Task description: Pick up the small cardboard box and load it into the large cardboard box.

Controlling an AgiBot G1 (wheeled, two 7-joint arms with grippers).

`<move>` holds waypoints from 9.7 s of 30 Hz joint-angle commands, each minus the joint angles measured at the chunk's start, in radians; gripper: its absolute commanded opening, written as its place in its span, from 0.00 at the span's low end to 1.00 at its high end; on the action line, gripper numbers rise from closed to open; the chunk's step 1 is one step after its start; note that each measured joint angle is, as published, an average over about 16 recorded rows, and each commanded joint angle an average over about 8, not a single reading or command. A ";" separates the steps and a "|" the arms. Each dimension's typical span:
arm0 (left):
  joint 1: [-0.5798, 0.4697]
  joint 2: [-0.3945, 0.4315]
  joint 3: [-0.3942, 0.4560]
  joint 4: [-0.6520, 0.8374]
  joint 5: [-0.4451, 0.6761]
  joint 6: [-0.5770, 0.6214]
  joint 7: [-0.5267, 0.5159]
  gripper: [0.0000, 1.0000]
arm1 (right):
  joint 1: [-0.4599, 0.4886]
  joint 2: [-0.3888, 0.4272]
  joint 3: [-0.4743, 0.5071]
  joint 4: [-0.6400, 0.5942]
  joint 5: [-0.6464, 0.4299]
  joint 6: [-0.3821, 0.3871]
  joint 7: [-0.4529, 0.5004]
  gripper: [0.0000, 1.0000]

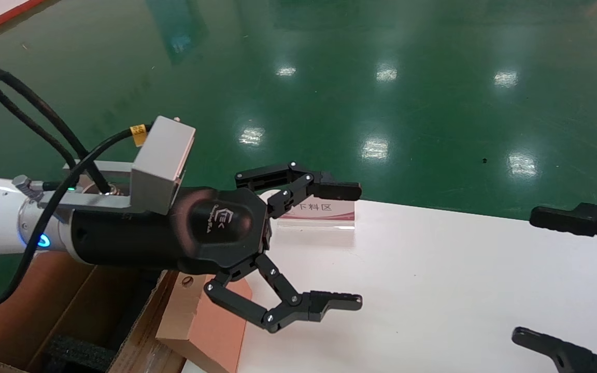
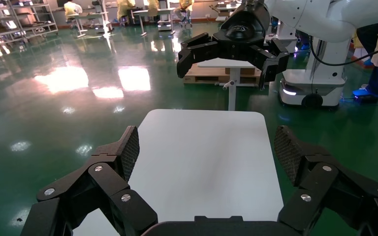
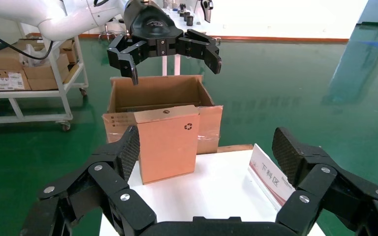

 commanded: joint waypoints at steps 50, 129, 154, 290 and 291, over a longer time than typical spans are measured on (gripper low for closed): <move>-0.732 0.002 0.654 -0.075 0.698 0.092 -0.706 1.00 | 0.001 0.001 -0.003 -0.001 0.002 0.001 -0.002 1.00; -1.215 0.240 1.500 -0.075 0.774 -0.023 -1.450 1.00 | 0.002 0.003 -0.008 -0.001 0.006 0.003 -0.004 1.00; -1.165 0.286 1.548 -0.070 0.765 -0.021 -1.504 1.00 | 0.002 0.004 -0.010 -0.001 0.007 0.004 -0.005 1.00; -1.801 0.299 2.270 0.236 0.375 0.088 -1.185 0.00 | 0.004 0.005 -0.014 -0.004 0.010 0.005 -0.008 1.00; -1.796 0.295 2.285 0.239 0.368 0.084 -1.178 0.00 | 0.004 0.005 -0.014 -0.004 0.010 0.005 -0.008 1.00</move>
